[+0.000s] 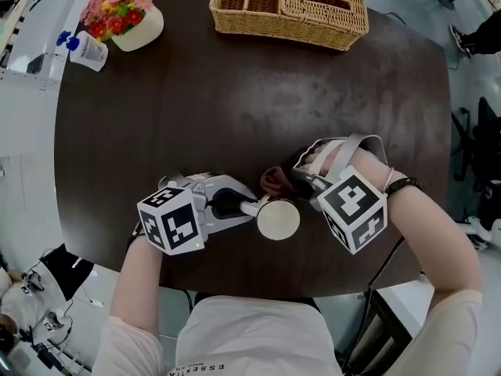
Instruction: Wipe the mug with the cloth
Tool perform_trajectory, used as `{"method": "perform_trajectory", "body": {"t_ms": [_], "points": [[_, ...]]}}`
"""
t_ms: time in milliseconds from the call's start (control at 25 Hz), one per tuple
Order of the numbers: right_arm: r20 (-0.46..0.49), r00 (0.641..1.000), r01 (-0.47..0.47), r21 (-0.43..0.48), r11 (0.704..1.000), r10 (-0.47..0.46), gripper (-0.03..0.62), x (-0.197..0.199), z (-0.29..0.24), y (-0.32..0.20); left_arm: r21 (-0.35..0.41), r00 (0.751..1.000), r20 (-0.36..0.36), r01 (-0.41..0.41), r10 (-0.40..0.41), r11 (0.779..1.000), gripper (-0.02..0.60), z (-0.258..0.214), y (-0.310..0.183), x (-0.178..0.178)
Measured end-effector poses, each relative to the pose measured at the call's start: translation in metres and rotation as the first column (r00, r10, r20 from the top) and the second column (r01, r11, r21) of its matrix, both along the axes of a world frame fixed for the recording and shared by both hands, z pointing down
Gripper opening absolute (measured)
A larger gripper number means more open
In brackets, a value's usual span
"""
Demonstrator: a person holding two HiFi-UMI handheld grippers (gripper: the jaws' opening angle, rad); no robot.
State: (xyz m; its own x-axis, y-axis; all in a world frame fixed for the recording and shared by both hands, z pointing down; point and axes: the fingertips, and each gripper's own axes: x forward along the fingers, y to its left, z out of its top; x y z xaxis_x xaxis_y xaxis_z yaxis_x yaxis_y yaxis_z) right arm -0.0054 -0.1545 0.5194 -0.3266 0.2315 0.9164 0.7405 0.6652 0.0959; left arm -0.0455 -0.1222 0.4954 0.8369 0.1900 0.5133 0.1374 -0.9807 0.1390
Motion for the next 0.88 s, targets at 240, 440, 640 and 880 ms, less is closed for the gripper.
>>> {"method": "perform_trajectory", "body": {"t_ms": [240, 440, 640, 880], "points": [[0.016, 0.985, -0.172, -0.045, 0.984, 0.173, 0.078, 0.017, 0.008, 0.009, -0.038, 0.994, -0.002, 0.113, -0.113, 0.993, 0.080, 0.000, 0.000, 0.001], [0.070, 0.937, -0.335, -0.108, 0.936, 0.343, 0.078, 0.026, 0.006, 0.017, -0.026, 0.986, 0.002, 0.169, -0.169, 0.985, 0.080, -0.001, 0.002, 0.003], [0.062, 0.899, -0.422, -0.142, 0.895, 0.434, 0.078, 0.039, 0.004, 0.035, 0.004, 0.977, 0.016, 0.211, -0.211, 0.977, 0.080, -0.001, 0.007, 0.008], [0.087, 0.864, -0.480, -0.158, 0.863, 0.497, 0.080, 0.040, -0.004, 0.062, 0.017, 0.963, 0.020, 0.268, -0.268, 0.963, 0.080, 0.000, 0.008, 0.006]]}}
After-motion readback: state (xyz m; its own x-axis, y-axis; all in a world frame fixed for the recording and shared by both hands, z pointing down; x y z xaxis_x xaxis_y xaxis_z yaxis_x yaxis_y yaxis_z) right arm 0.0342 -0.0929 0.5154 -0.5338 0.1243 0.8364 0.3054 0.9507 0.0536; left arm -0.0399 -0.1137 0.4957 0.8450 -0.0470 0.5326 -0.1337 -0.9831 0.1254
